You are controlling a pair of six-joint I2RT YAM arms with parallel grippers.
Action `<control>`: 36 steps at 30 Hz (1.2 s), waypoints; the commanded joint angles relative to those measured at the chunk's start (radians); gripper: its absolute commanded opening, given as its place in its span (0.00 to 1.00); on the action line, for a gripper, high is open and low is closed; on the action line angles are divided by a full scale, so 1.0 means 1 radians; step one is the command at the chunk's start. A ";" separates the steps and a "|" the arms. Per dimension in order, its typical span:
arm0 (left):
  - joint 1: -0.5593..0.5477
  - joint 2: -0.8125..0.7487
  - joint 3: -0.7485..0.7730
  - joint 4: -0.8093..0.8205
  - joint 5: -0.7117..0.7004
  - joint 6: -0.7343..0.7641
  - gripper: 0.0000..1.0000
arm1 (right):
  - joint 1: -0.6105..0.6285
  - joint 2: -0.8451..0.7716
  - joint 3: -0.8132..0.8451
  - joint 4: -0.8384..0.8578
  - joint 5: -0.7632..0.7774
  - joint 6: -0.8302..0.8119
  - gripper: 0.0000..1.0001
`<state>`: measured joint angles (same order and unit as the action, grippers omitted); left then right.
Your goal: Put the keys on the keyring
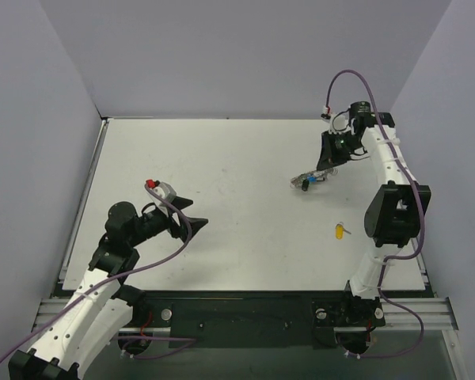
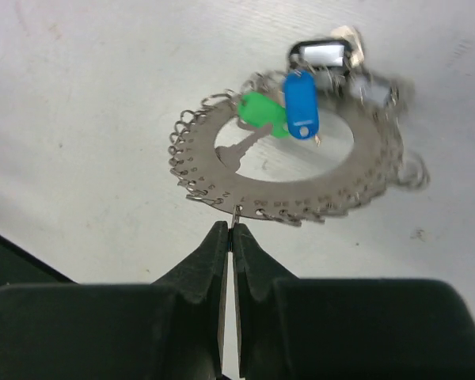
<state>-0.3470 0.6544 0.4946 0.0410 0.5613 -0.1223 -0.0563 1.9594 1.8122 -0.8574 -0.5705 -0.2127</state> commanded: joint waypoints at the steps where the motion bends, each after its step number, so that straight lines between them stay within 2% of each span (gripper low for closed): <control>1: -0.018 -0.007 -0.016 0.137 0.123 -0.028 0.88 | 0.084 -0.131 -0.047 -0.106 -0.072 -0.089 0.00; 5: -0.052 0.007 -0.039 0.203 0.147 -0.071 0.88 | 0.177 -0.215 -0.083 -0.169 -0.118 -0.193 0.00; 7: -0.069 0.014 -0.047 0.247 0.140 -0.144 0.87 | 0.222 -0.255 -0.112 -0.201 -0.140 -0.249 0.00; 12: -0.124 0.036 -0.065 0.335 0.017 -0.261 0.86 | 0.337 -0.304 -0.204 -0.229 -0.196 -0.358 0.00; 18: -0.302 0.069 -0.059 0.309 -0.142 -0.205 0.83 | 0.459 -0.315 -0.212 -0.315 -0.247 -0.536 0.00; 23: -0.443 0.119 -0.085 0.352 -0.241 -0.149 0.82 | 0.510 -0.320 -0.235 -0.318 -0.285 -0.567 0.00; 29: -0.575 0.223 -0.106 0.480 -0.447 -0.204 0.80 | 0.527 -0.333 -0.269 -0.321 -0.344 -0.585 0.00; 32: -0.606 0.275 -0.142 0.635 -0.508 -0.231 0.79 | 0.532 -0.346 -0.292 -0.322 -0.354 -0.611 0.00; 34: -0.630 0.315 -0.156 0.709 -0.525 -0.179 0.79 | 0.532 -0.355 -0.306 -0.334 -0.358 -0.640 0.00; 36: -0.656 0.365 -0.151 0.750 -0.517 -0.076 0.73 | 0.533 -0.360 -0.320 -0.350 -0.373 -0.678 0.00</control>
<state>-0.9581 0.9520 0.3401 0.5694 0.1139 -0.3206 0.4667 1.6585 1.5105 -1.1324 -0.8619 -0.8082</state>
